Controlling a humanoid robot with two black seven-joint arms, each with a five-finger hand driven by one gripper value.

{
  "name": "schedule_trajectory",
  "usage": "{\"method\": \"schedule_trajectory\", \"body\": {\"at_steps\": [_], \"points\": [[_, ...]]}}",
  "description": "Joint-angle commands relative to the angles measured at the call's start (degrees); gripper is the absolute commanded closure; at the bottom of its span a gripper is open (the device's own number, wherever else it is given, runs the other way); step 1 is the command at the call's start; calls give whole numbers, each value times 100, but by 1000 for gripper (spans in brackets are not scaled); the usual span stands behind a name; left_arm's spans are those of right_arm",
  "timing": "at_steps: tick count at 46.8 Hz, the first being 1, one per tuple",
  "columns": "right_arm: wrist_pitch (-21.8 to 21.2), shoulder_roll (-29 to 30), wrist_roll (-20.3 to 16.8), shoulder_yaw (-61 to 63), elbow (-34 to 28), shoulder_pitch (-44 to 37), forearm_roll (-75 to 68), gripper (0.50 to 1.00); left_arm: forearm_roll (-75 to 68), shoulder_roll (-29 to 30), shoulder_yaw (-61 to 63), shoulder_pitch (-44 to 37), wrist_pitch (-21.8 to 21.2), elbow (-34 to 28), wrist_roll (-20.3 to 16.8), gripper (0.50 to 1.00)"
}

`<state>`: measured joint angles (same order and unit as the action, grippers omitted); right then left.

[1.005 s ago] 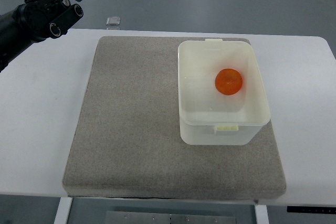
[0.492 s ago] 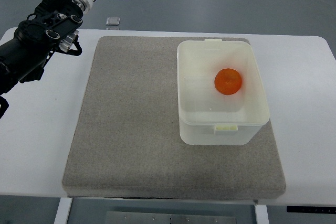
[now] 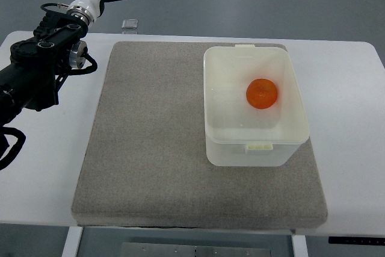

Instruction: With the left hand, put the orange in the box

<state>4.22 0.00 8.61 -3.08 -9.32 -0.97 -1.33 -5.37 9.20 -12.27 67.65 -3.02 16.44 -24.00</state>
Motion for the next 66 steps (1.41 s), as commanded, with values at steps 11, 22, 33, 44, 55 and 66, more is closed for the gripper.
{"method": "schedule_trajectory", "body": {"at_steps": [11,22,33,44,55,66], "points": [[0,0,0,0,0,0,-7,574,53,3,-1137,-288,83,-10,-114,557],[0,0,0,0,0,0,2,574,71,-15,-1594,-402,83,-10,-228,557],[0,0,0,0,0,0,-7,574,220,-199,-1805,-464,109,-115,-114,559],[0,0,0,0,0,0,1,574,554,-252,-1814,-525,556,-124,212,559],[0,0,0,0,0,0,-7,574,924,-349,-1990,-648,1128,-475,168,559],[0,0,0,0,0,0,-7,574,932,-366,-1999,-683,1155,-519,150,555]]}}
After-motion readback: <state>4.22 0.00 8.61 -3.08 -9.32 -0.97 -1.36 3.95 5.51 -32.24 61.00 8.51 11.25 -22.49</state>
